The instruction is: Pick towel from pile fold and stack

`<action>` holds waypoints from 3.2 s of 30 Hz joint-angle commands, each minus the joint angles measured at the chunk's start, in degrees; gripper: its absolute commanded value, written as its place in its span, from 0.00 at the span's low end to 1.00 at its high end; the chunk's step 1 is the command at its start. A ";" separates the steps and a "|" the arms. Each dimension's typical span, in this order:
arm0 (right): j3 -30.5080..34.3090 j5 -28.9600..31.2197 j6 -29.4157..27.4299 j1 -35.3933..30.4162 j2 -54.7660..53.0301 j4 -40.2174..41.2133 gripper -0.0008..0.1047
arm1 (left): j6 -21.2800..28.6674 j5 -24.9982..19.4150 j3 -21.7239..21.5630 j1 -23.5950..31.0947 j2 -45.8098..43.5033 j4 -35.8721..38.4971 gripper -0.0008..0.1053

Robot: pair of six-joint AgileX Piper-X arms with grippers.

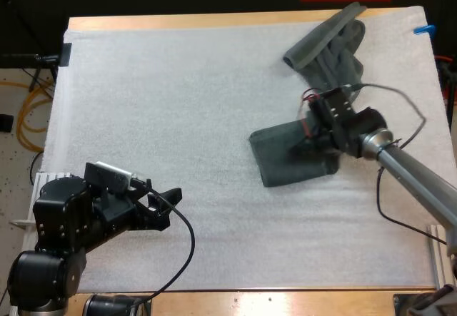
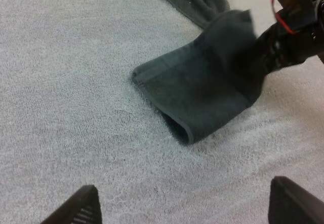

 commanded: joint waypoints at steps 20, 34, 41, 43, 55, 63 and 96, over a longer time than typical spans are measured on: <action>-0.02 -25.29 21.42 3.00 7.96 -10.26 0.25 | -0.56 1.81 -0.34 0.12 -0.13 -0.39 0.63; -1.13 -29.95 13.75 3.34 -0.82 -9.61 0.84 | -0.56 1.81 -0.34 0.12 -0.13 -0.39 0.63; -1.13 -30.76 15.46 3.34 -1.62 -9.39 0.84 | -0.46 1.70 1.04 0.12 -0.13 -0.39 0.63; -1.13 -30.75 15.45 3.34 -1.66 -8.68 0.84 | -0.59 1.70 1.74 0.12 -0.13 -0.39 0.63; -1.13 -21.79 5.83 3.34 -15.64 1.87 0.84 | -1.61 1.70 2.28 0.12 3.04 -3.51 0.71; -1.13 -13.03 0.45 3.34 -31.74 9.38 0.84 | -7.16 2.85 2.28 -1.65 15.45 -12.58 0.72; -1.13 1.82 -1.75 3.34 -47.48 22.97 0.84 | -42.67 1.00 -6.55 -23.05 68.14 -43.57 0.72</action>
